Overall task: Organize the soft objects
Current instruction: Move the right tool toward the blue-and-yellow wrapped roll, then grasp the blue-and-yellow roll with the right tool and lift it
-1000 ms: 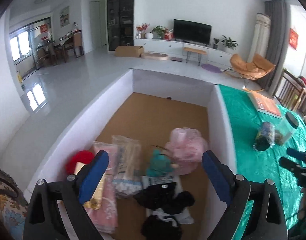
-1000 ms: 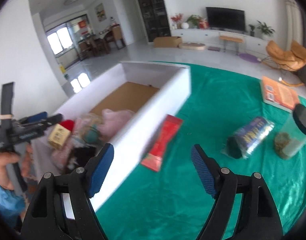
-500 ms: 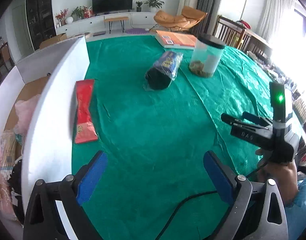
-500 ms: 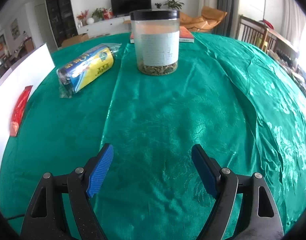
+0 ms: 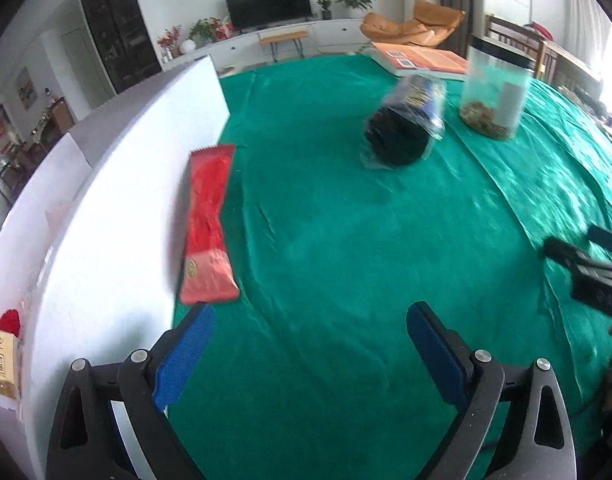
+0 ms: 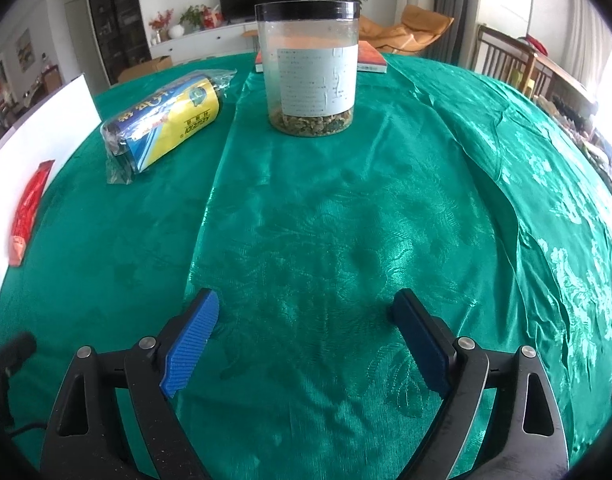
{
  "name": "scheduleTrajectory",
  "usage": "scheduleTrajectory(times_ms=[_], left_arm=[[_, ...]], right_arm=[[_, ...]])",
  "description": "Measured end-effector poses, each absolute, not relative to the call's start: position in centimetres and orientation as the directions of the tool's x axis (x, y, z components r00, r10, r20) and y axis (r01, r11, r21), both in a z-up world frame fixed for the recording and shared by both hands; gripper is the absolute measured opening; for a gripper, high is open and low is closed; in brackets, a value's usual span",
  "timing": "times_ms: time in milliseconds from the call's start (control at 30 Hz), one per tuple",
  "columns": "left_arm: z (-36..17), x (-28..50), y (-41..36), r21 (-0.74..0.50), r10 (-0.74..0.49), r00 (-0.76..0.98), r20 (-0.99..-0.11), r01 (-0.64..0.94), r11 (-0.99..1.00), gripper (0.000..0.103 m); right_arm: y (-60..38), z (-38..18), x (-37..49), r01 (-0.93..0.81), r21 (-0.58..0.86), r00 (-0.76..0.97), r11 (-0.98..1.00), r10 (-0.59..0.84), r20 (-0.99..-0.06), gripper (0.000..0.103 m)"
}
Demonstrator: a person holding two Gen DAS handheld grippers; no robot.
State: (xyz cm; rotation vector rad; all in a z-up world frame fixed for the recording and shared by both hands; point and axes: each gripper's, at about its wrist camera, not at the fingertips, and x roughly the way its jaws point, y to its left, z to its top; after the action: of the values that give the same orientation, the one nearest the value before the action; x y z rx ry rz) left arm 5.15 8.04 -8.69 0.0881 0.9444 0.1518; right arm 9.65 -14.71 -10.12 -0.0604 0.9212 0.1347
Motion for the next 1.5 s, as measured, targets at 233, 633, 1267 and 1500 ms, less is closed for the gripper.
scheduleTrajectory(times_ms=[233, 633, 1267, 1500], left_arm=[[-10.5, 11.3, 9.7, 0.253, 0.339, 0.522, -0.783, -0.231, 0.939, 0.099], [-9.0, 8.4, 7.2, -0.114, -0.117, 0.561, -0.819, 0.041, 0.993, 0.103], [-7.3, -3.5, 11.1, -0.129, -0.131, 0.617, -0.776, 0.048, 0.990, 0.103], [-7.1, -4.0, 10.0, -0.139, -0.158, 0.626, -0.763, 0.080, 0.987, 0.103]], right_arm=[[-14.7, -10.0, 9.6, -0.142, 0.005, 0.597, 0.990, 0.090, -0.797, 0.092], [-14.9, -9.8, 9.8, -0.140, 0.026, 0.601, 0.990, 0.105, -0.792, 0.092], [-4.1, -8.6, 24.3, -0.128, 0.467, 0.355, 0.875, 0.480, -0.802, 0.079], [-7.4, -6.8, 16.6, -0.310, 0.385, 0.363, 0.869, 0.482, -0.797, 0.053]])
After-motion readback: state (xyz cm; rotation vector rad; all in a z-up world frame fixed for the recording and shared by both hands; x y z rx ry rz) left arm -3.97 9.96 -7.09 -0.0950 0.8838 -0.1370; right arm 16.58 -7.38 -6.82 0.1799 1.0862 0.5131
